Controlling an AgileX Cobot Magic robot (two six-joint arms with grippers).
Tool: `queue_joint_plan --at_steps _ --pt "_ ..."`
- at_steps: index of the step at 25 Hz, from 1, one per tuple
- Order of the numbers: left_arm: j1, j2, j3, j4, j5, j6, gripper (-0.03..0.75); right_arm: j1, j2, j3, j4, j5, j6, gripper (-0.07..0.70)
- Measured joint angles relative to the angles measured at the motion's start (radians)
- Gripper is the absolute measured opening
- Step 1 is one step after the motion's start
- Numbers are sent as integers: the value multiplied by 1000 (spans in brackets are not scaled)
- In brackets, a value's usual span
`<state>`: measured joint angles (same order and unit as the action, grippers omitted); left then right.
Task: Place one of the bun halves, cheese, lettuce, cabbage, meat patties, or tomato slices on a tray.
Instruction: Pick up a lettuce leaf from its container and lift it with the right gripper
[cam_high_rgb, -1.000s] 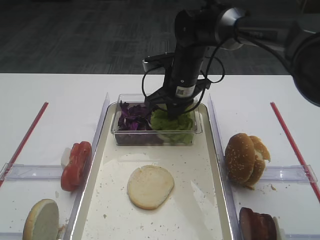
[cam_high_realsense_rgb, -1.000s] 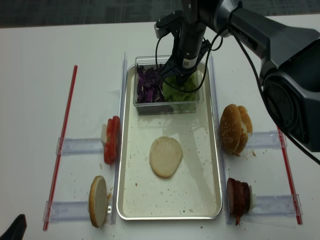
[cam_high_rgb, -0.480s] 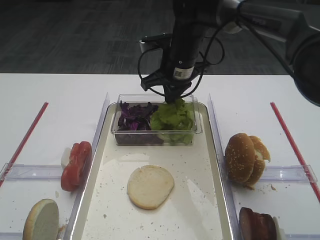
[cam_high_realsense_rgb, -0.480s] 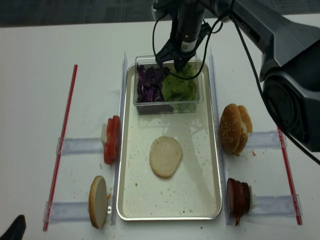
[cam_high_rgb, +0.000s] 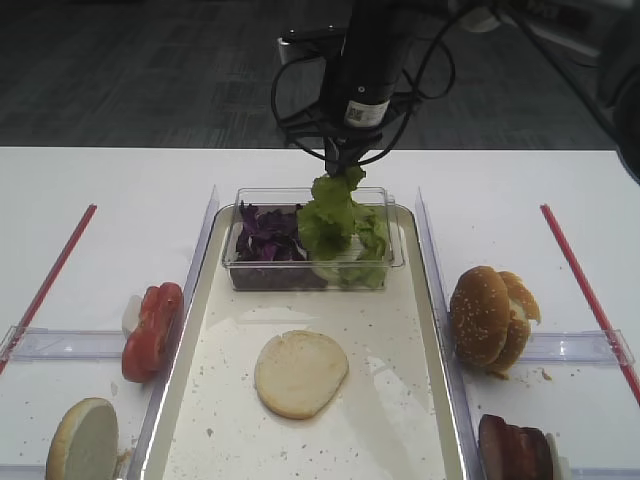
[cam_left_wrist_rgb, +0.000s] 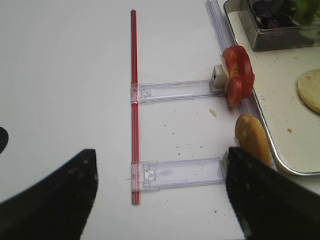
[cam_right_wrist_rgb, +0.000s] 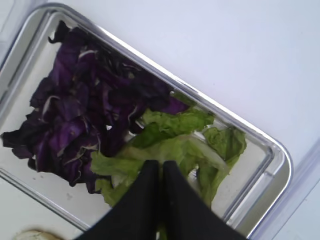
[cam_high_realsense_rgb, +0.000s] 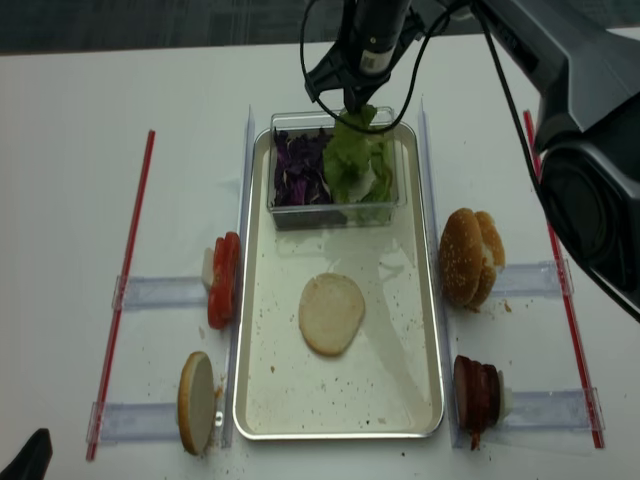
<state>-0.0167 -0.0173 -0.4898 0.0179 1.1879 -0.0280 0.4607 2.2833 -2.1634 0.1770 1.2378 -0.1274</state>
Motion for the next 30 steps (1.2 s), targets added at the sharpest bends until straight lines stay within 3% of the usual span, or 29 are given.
queue_joint_plan --at_steps 15,23,30 --pt "0 0 0 0 0 0 493 0 -19 0 38 2 27 52" --pt "0 0 0 0 0 0 493 3 -132 0 40 4 72 51" --pt "0 0 0 0 0 0 493 53 -198 0 42 12 84 50"
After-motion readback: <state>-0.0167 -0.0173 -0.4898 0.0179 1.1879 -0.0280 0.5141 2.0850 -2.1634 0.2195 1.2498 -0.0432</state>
